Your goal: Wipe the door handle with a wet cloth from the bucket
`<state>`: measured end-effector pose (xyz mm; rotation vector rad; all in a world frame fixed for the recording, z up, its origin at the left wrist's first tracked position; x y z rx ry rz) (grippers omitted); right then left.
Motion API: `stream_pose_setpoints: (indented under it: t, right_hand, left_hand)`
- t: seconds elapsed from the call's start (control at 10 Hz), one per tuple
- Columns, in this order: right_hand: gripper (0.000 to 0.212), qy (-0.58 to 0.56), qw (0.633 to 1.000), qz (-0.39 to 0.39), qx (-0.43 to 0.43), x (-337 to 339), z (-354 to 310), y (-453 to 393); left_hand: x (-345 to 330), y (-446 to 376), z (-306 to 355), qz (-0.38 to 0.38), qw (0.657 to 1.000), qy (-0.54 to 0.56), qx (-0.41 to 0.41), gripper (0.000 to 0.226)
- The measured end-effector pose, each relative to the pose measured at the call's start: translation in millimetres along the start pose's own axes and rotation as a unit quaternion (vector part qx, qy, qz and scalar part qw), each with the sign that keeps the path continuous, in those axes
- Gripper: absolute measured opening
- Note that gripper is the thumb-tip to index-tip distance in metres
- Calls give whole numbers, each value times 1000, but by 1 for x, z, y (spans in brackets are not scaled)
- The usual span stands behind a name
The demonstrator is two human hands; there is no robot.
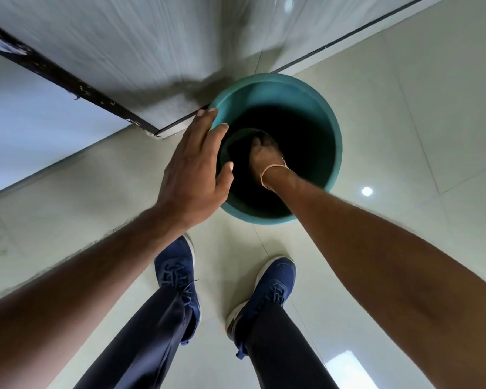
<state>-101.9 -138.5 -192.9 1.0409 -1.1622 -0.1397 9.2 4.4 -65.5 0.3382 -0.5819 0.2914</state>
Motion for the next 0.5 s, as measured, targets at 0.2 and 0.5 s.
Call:
stream_pose_setpoints:
  t: [0.2, 0.5]
  right_hand:
    - [46, 79, 991, -89, 67, -8, 2, 5]
    - [60, 54, 996, 39, 63, 31, -2, 57]
  left_hand:
    - [5, 0, 3, -25, 1000, -8, 7, 56]
    - [15, 16, 10, -11, 1000, 6, 24, 60]
Point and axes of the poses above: each hand's wrist, its own y-axis away from the middle knuckle, its own x-axis out of the back of the hand, z = x × y, the point moved 1 cm from there along -y, towards the middle knuckle, and after that the axes turned 15 degrees about y, right-handed, at the moved point
